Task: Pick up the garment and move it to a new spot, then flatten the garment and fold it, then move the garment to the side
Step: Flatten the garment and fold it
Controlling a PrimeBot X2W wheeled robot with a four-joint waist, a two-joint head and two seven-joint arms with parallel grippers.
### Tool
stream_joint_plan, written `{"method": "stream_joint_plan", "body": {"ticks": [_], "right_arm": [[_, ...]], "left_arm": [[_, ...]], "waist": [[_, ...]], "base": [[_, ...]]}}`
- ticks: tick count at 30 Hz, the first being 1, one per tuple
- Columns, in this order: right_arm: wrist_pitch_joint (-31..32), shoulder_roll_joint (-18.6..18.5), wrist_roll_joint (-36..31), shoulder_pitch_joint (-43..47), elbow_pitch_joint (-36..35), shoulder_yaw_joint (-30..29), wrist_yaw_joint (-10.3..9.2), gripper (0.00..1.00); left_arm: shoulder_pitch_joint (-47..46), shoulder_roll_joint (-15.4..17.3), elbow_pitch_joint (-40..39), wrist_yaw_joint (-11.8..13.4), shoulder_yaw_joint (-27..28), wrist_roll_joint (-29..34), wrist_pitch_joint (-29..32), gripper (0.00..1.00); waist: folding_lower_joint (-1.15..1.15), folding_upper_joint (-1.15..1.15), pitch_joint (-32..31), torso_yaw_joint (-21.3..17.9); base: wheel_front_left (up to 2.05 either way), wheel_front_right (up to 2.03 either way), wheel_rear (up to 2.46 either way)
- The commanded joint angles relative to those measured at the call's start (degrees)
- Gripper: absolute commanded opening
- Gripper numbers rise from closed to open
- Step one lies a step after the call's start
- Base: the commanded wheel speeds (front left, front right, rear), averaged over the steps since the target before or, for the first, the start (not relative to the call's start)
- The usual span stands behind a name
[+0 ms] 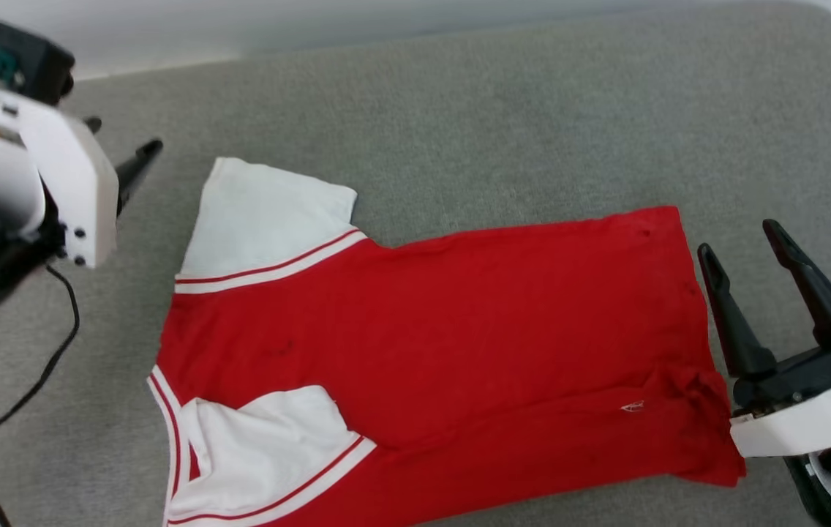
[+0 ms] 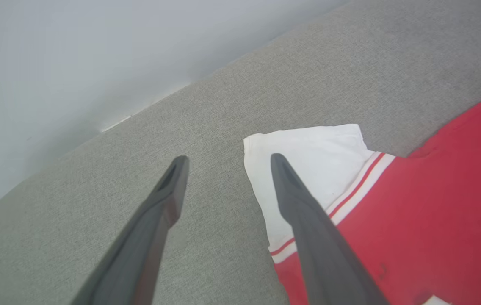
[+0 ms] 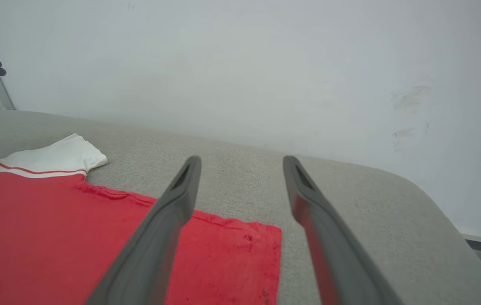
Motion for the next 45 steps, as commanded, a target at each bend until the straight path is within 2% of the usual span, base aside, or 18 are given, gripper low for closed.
{"method": "stream_joint_plan", "body": {"ticks": [1,8,13,22,23,29,34,36,39,43,44,45], "right_arm": [[-0.23,0.42,-0.24,0.49,-0.75,-0.43,-0.05,1.0],[-1.74,2.73,-1.54,-1.04,-4.28,-0.78,-0.04,1.0],[-2.29,3.11,-2.26,-2.89,-4.18,-0.34,-0.04,1.0],[-3.09,2.07,-3.71,-5.9,-1.84,0.76,-0.04,1.0],[-3.12,1.63,-3.23,-6.9,-1.16,1.18,-0.04,1.0],[-2.19,-1.6,-2.36,-10.51,-0.96,-0.13,-0.04,1.0],[3.63,-7.7,-0.77,-17.09,-2.48,0.4,-0.04,1.0],[9.33,-10.71,0.69,-19.8,-2.43,2.16,-0.04,1.0],[21.07,-15.66,4.64,-24.41,-1.77,5.62,-0.05,1.0],[38.33,-22.52,12.63,-30.48,0.64,13.71,-0.04,1.0],[38.33,-22.52,12.63,-30.48,0.64,13.71,-0.04,1.0],[42.76,-24.25,15.14,-32.28,1.37,16.05,-0.04,1.0]], "left_arm": [[-1.37,-0.43,0.51,-0.27,-0.2,-0.16,1.12,1.0],[-12.35,-3.13,6.14,-2.76,-1.03,-3.39,14.97,1.0],[-17.21,-3.34,8.87,-4.16,-2.96,-5.06,25.12,1.0],[-17.54,-3.5,10.73,-6.3,-8.27,-3.24,31.31,1.0],[-16.35,-3.97,11.03,-6.9,-9.03,-4.56,31.17,0.0],[-17.04,-4.0,11.23,-7.43,-9.37,-4.42,27.83,0.0],[-16.3,-4.97,9.54,-7.51,-9.81,-5.61,24.23,0.0],[-15.55,-5.69,8.58,-7.55,-9.78,-6.9,22.78,0.0],[-14.96,-5.71,6.19,-7.56,-11.34,-7.12,21.49,0.0],[-14.58,-5.78,3.14,-7.54,-13.11,-7.65,19.92,0.0],[-14.58,-5.78,3.14,-7.54,-13.11,-7.65,19.92,0.0],[-14.75,-5.84,2.47,-7.54,-13.53,-7.66,19.59,0.0]], "waist": [[0.0,0.0,3.25,-1.25],[0.0,0.0,10.61,-3.51],[0.0,0.0,14.22,-5.03],[0.0,0.0,17.2,-5.33],[0.0,0.0,17.0,-5.04],[0.0,0.0,13.37,-3.95],[0.0,0.0,9.37,-2.23],[0.0,0.0,8.16,-1.26],[0.0,0.0,6.83,0.19],[0.0,0.0,6.14,1.96],[0.0,0.0,6.14,1.96],[0.0,0.0,6.15,2.42]], "base": [[0.0,0.0,0.0],[0.0,0.0,0.0],[0.0,0.0,0.0],[0.0,0.0,0.0],[0.0,0.0,0.0],[0.0,0.0,0.0],[0.0,0.0,0.0],[0.0,0.0,0.0],[0.0,0.0,0.0],[0.0,0.0,0.0],[0.0,0.0,0.0],[0.0,0.0,0.0]]}}
